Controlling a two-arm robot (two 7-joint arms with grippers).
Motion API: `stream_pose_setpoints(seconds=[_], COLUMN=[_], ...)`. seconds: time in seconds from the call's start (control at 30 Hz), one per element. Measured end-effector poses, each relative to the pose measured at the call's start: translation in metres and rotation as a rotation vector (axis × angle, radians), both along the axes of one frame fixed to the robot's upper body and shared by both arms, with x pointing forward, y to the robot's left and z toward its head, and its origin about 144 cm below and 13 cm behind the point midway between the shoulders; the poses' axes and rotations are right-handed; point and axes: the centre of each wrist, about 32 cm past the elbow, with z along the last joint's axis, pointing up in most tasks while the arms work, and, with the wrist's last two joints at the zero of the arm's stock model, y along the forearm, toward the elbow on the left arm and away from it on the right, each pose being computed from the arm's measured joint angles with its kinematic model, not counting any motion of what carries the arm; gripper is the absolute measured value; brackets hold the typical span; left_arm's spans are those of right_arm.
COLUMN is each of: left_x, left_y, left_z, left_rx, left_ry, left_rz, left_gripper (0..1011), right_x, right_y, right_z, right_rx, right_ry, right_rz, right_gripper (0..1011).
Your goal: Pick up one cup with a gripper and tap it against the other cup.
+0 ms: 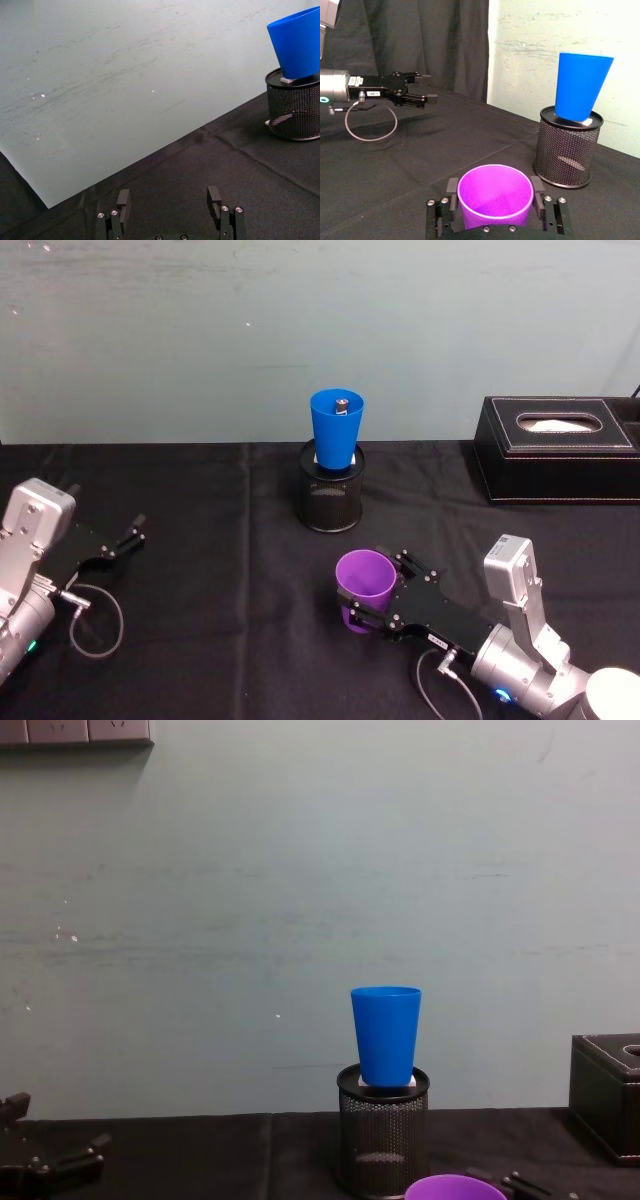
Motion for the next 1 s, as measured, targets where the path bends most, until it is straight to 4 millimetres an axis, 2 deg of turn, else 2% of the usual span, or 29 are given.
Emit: stream_pose_setpoints(seconds=[0.17, 0.43, 0.63, 0.8, 1.0], left_x=[0.000, 0.000, 0.000, 0.000, 0.000], left_y=[0.000, 0.000, 0.000, 0.000, 0.000], left_z=[0.000, 0.000, 0.000, 0.000, 0.000], left_rx=[0.000, 0.000, 0.000, 0.000, 0.000], left_ry=[0.000, 0.000, 0.000, 0.000, 0.000], left_rz=[0.000, 0.000, 0.000, 0.000, 0.000], left_gripper=[1000, 1000, 1000, 1000, 1000], right_x=[0.000, 0.000, -0.005, -0.011, -0.018], right_y=[0.000, 0.001, -0.007, -0.015, -0.019], right_z=[0.001, 0.030, 0.057, 0.062, 0.053], right_rx=[0.000, 0.053, 0.129, 0.132, 0.114], right_ry=[-0.002, -0.075, -0.129, -0.124, -0.096], right_rz=[0.001, -0.006, -0.102, -0.235, -0.378], right_gripper=[998, 1002, 1002, 1003, 1003])
